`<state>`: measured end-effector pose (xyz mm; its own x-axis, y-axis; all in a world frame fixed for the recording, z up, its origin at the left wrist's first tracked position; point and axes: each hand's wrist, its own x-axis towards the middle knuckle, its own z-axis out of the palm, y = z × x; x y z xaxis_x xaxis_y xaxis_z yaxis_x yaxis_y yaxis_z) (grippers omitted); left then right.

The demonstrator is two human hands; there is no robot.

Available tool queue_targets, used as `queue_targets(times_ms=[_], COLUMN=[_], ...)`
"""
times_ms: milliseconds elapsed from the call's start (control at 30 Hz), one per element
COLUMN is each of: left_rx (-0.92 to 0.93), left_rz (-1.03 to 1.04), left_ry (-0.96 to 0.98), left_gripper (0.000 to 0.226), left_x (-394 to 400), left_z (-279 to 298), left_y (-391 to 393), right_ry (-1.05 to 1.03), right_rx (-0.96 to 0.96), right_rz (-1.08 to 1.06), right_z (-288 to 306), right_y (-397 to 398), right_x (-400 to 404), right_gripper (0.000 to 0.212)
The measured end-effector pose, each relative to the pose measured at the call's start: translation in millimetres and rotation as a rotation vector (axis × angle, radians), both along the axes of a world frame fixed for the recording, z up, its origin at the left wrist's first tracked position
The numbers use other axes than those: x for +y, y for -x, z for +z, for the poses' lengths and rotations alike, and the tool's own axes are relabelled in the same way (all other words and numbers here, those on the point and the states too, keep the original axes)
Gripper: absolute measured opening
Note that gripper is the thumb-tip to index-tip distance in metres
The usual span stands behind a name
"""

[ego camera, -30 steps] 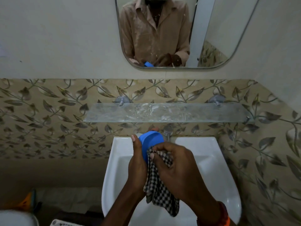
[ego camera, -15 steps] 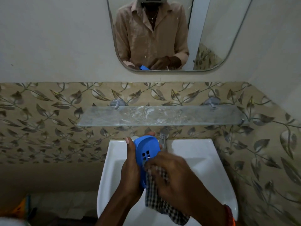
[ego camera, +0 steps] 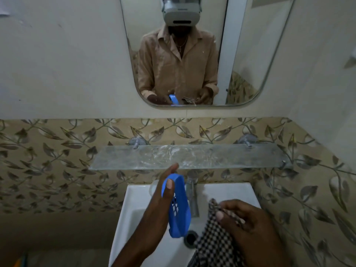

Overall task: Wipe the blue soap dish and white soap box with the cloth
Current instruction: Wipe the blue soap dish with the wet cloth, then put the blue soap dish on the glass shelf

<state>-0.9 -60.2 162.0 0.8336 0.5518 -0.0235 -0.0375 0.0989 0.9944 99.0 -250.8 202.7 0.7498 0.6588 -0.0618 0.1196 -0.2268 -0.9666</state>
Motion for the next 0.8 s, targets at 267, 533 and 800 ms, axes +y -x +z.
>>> queue_targets(times_ms=[267, 533, 800], left_rx=[-0.293, -0.127, 0.185], left_rz=[0.207, 0.276, 0.134], left_ry=[-0.394, -0.703, -1.182], left_gripper=[0.063, 0.081, 0.12], left_x=[64.0, 107.9, 136.4], left_z=[38.2, 23.1, 18.2], left_y=[-26.6, -59.6, -60.9], right_ry=[0.066, -0.006, 0.001], right_rx=[0.218, 0.259, 0.28], right_rz=[-0.118, -0.251, -0.207], right_z=[-15.5, -16.9, -18.1], right_y=[-1.0, 8.9, 16.3], right_x=[-20.2, -15.7, -13.0], right_gripper=[0.003, 0.014, 0.014])
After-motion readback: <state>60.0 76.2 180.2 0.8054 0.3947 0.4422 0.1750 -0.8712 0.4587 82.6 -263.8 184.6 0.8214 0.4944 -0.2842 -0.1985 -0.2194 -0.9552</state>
